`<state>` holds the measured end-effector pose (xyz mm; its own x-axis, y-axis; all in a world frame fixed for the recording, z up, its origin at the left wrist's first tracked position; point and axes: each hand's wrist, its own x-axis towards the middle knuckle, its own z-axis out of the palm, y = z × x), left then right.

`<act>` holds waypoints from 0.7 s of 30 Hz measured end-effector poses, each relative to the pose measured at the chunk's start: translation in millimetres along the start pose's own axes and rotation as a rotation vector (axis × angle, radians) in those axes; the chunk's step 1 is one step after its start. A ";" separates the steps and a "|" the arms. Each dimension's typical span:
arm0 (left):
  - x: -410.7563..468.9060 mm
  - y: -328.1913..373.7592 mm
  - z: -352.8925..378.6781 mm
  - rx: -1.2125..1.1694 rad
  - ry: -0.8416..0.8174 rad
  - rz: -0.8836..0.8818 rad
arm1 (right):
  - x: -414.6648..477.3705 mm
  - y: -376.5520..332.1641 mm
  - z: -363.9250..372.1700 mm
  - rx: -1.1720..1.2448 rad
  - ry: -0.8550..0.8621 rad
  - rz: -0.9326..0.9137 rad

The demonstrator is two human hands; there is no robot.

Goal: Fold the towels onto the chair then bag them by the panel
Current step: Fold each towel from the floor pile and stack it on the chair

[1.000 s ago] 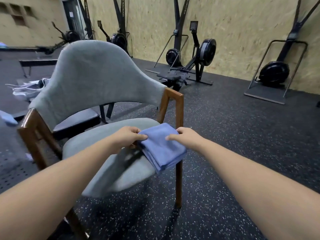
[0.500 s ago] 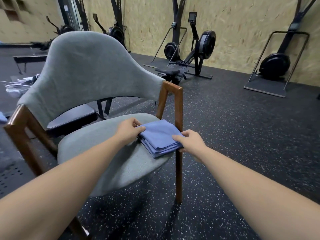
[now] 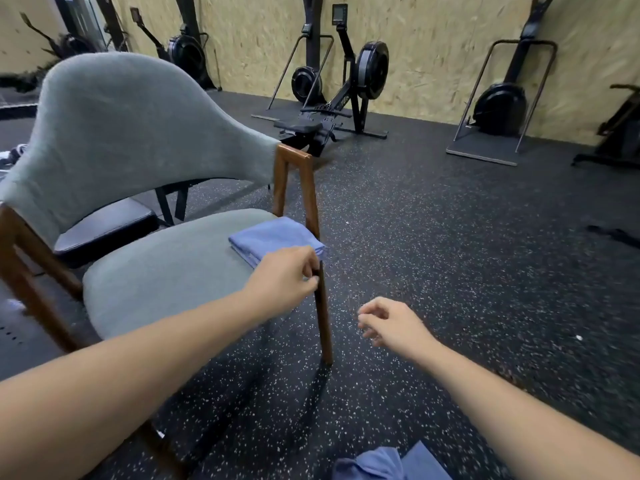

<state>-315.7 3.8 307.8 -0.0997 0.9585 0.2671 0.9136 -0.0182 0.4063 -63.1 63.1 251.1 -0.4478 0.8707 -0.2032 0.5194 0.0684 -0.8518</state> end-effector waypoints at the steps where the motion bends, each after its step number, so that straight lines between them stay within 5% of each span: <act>1: -5.4 15.7 10.3 0.003 -0.064 0.024 | -14.9 13.7 -4.9 -0.003 -0.005 0.016; 13: -117.8 137.2 175.3 -0.098 -0.534 0.031 | -161.8 184.0 -16.1 0.084 0.129 0.260; 21: -238.4 150.9 278.9 -0.222 -0.757 -0.102 | -224.8 273.6 17.6 -0.266 0.084 0.300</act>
<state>-44.0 -148.1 61.7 0.1886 0.8902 -0.4148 0.8065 0.1006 0.5827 166.9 -122.5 55.2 -0.1924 0.9071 -0.3744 0.7933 -0.0809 -0.6035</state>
